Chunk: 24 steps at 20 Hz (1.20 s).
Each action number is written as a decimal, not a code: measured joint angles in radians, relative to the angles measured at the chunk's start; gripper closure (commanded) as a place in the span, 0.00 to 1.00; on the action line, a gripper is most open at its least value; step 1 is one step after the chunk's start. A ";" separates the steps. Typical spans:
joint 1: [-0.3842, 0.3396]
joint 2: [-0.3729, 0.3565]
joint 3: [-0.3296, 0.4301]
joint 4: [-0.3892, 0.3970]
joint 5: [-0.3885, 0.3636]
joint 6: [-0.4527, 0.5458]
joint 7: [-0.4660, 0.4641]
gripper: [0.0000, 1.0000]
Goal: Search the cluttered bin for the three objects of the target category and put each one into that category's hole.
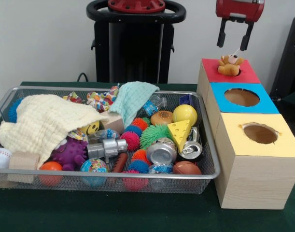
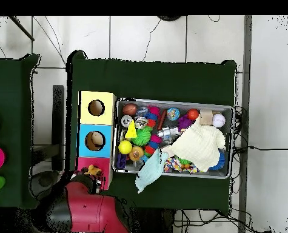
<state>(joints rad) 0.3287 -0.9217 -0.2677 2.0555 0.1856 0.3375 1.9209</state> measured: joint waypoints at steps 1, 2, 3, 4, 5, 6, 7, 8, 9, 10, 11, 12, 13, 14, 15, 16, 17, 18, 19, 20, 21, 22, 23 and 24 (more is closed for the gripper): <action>0.000 0.000 0.000 0.000 0.000 0.000 0.000 0.00; 0.000 0.000 0.000 0.000 0.000 0.000 0.000 0.00; 0.001 0.000 0.000 0.000 0.000 0.000 0.000 0.00; 0.001 0.000 0.000 0.001 0.000 0.000 0.000 0.00; 0.001 0.000 0.000 0.001 0.000 0.000 0.000 1.00; 0.001 0.000 0.000 0.001 0.000 0.000 0.000 1.00; 0.001 0.000 0.000 0.001 0.000 0.000 0.000 1.00; 0.001 0.000 0.000 0.001 0.000 0.000 0.000 1.00; 0.002 0.000 0.000 0.001 0.000 0.000 0.000 1.00; 0.005 0.000 0.000 0.001 0.000 0.000 0.000 1.00; 0.007 0.000 0.000 0.001 0.000 0.000 0.000 1.00; 0.010 0.000 0.000 0.001 0.000 0.000 0.000 1.00; 0.013 0.000 0.000 0.001 0.000 0.000 0.000 1.00; 0.015 0.000 0.000 0.002 0.000 0.000 0.000 1.00; 0.016 0.000 0.000 0.003 0.000 0.000 0.000 1.00; 0.016 0.000 0.000 0.003 0.000 0.000 0.000 1.00; 0.016 0.000 0.000 0.004 0.000 0.000 0.000 1.00; 0.016 0.001 0.000 0.004 0.000 0.000 0.000 1.00; 0.016 0.002 0.001 0.004 0.000 0.000 0.000 1.00; 0.016 0.003 0.001 0.005 0.000 0.000 0.000 1.00; 0.016 0.008 0.001 0.006 0.000 0.000 0.000 1.00; 0.015 0.011 0.001 0.006 0.000 0.000 0.000 1.00; 0.015 0.016 0.001 0.007 0.000 0.000 0.000 1.00; 0.014 0.019 0.002 0.007 0.000 0.000 0.000 1.00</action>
<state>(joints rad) 0.3431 -0.9031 -0.2661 2.0627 0.1856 0.3372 1.9209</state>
